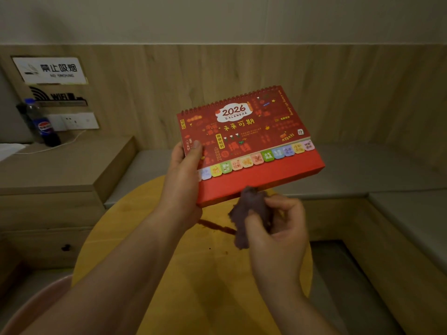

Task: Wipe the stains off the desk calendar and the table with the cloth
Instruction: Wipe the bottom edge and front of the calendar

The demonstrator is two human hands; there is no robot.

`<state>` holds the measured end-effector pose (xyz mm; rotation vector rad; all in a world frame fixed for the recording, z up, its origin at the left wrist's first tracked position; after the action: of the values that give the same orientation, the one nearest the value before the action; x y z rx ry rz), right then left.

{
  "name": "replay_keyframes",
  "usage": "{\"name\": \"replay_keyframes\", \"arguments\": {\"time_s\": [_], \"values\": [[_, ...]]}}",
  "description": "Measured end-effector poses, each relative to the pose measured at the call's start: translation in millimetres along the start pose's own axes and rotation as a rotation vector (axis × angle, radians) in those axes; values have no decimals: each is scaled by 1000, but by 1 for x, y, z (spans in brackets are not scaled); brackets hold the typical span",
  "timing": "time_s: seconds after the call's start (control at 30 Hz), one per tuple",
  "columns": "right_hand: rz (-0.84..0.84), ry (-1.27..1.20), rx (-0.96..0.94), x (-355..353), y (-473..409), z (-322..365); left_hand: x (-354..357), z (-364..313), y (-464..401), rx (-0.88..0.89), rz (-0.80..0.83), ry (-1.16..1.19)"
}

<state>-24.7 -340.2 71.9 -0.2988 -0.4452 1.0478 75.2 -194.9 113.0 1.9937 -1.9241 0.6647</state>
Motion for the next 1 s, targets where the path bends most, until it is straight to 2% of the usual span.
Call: {"name": "replay_keyframes", "arguments": {"time_s": [0.17,0.27,0.4,0.57,0.77,0.9,1.0], "values": [[-263,25,0,-38,-45,8,-10,-1,-3,-22,-27,33],[-307,11,-22,-46,-61,13,-11,-1,-4,-30,-34,45],[-253,-1,-25,-39,-57,12,-6,2,-5,-40,-35,60],[-66,13,25,-14,-28,-6,1,10,-3,-24,-49,25],[162,151,17,7,-3,-13,3,15,-4,10,-40,2],[172,80,96,-5,-6,-22,-1,16,-7,25,-7,-20],[68,92,151,-32,-23,-26,-8,15,-13,-5,33,12]]}}
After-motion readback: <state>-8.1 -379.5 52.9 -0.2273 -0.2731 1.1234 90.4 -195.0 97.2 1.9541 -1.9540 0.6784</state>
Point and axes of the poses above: each hand's wrist, its own y-axis away from the middle knuckle, its own x-axis out of the palm, z = x × y, the point moved 3 cm from there along -y, towards the middle knuckle, and after that the axes turned 5 degrees about y, right-handed, at the moved point
